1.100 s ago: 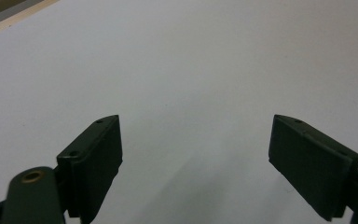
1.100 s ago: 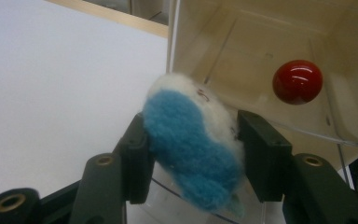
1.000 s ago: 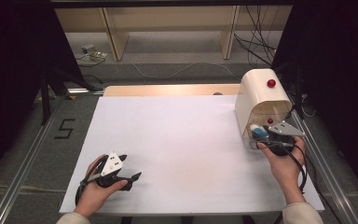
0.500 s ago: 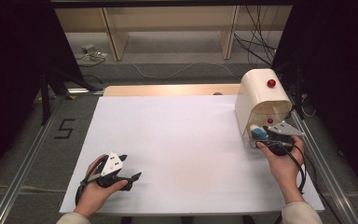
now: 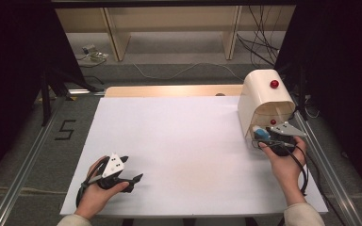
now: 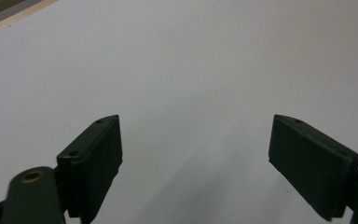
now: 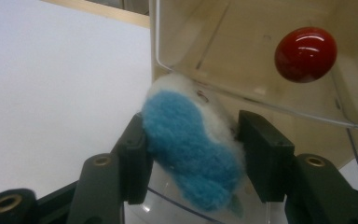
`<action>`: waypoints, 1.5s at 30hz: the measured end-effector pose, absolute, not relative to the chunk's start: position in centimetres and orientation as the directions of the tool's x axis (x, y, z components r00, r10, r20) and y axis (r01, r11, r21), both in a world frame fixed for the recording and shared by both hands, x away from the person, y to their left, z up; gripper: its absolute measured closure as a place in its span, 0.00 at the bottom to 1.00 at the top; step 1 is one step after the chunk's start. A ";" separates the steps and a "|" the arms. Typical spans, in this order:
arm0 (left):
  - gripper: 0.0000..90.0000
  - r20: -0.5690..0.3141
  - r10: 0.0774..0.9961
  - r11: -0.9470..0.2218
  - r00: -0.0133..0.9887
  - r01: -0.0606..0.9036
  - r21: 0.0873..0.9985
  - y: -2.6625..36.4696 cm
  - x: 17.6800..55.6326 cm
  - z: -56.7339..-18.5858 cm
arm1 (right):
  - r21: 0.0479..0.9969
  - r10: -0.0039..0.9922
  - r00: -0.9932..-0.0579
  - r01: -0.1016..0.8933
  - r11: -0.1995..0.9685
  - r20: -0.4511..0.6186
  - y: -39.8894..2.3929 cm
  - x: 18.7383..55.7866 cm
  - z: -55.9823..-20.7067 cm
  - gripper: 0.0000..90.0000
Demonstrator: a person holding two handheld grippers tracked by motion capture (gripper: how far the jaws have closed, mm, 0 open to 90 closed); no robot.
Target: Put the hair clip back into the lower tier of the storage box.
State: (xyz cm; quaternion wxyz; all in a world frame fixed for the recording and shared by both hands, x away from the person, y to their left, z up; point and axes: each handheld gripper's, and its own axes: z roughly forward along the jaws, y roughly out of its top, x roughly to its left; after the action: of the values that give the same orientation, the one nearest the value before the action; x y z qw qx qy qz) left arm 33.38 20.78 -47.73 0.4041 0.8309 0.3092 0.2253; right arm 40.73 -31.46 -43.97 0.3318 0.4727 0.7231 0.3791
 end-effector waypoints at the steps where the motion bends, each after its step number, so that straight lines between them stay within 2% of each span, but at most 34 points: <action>1: 0.19 0.124 0.695 -0.483 0.709 0.332 0.810 20.8 33.4 -47.7 | 0.863 0.935 -0.333 0.431 0.264 -0.120 -31.5 40.8 -44.0 0.54; 45: 0.19 0.121 0.694 -0.482 0.710 0.333 0.810 20.7 33.5 -47.8 | 0.860 0.950 -0.301 0.462 0.217 -0.078 -31.9 41.8 -44.6 0.54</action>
State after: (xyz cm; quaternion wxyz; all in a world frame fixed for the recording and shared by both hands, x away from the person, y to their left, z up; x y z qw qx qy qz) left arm 33.45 20.66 -47.83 0.4043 0.8315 0.3089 0.2231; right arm 41.81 -31.86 -44.60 0.3208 0.4965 0.7110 0.3808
